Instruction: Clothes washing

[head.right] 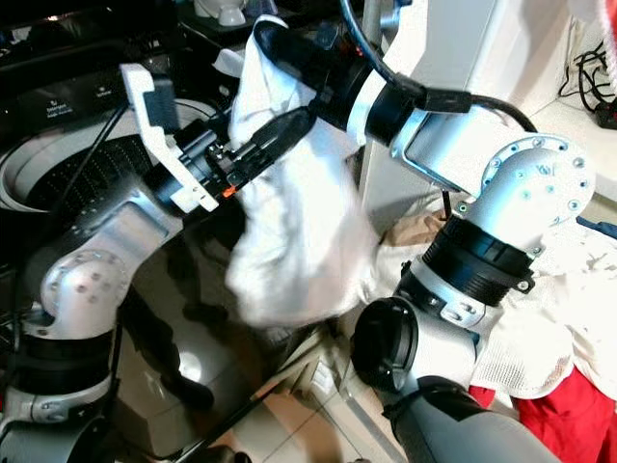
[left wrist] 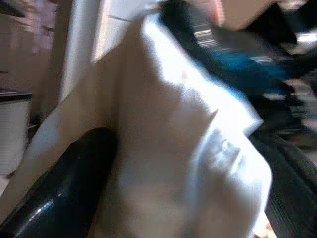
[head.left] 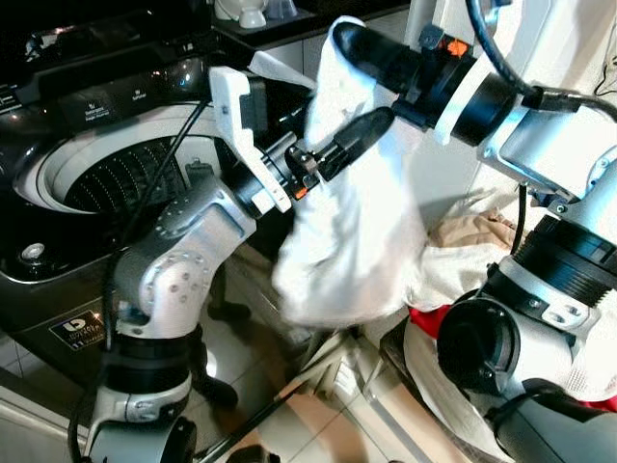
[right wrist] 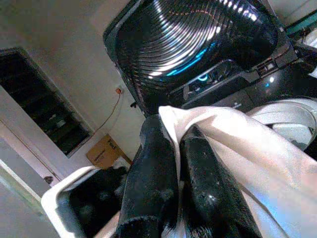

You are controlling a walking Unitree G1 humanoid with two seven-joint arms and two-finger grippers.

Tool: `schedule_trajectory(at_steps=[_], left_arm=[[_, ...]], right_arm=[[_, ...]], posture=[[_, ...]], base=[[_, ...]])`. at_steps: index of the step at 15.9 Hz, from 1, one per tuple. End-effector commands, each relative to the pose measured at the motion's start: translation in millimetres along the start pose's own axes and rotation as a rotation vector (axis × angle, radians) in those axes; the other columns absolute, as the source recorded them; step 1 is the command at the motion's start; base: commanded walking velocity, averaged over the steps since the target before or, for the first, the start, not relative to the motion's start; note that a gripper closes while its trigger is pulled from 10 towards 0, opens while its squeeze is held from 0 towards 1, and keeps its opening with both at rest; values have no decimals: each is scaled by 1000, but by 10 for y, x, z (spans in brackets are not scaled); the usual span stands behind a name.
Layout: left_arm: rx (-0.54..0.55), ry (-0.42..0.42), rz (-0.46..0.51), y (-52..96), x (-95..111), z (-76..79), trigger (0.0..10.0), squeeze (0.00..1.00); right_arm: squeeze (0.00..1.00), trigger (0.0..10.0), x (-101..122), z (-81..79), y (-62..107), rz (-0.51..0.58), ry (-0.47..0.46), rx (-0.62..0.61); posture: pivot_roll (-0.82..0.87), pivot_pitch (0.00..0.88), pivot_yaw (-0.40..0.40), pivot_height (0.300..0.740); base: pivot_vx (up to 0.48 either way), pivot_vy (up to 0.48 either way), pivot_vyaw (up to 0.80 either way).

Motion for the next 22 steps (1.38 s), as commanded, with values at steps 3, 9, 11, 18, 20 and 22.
schedule_trajectory(at_steps=[3,9,11,18,20,22], left_arm=[[95,-7,4,2,25,-157,0,0],[128,-36,-12,35,-17,-197,0,0],[144,-42,-19,45,-32,-218,0,0],[227,-68,-23,85,-37,-359,0,0],[236,-69,-18,83,-28,-381,0,0],[263,-82,-16,94,-22,-426,0,0]], right_arm=[[0,0,55,-151,24,28,31,56],[0,0,5,-177,23,22,18,54],[0,0,-4,-172,24,20,15,52],[0,0,0,-158,38,37,21,23],[0,0,7,-155,41,41,24,19],[0,941,7,-154,46,47,29,15]], posture=[[-8,0,45,740],[-5,0,45,740],[-3,0,45,740],[-12,0,62,740],[-12,0,62,740],[-17,0,66,740]], base=[[0,0,0],[0,0,0],[0,0,0],[0,0,0],[0,0,0],[0,0,0]])
Point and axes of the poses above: a point about 5 cm out from each wrist's last joint towards the gripper, its own y axis pointing back from the gripper into the wrist, its own x axis along the axis of the wrist's last joint, z = x × y, the point moved 2 cm from there along -y, pointing out of the wrist towards the gripper, and after that the axes turned 1 degree about y, right-handed, at the moved point
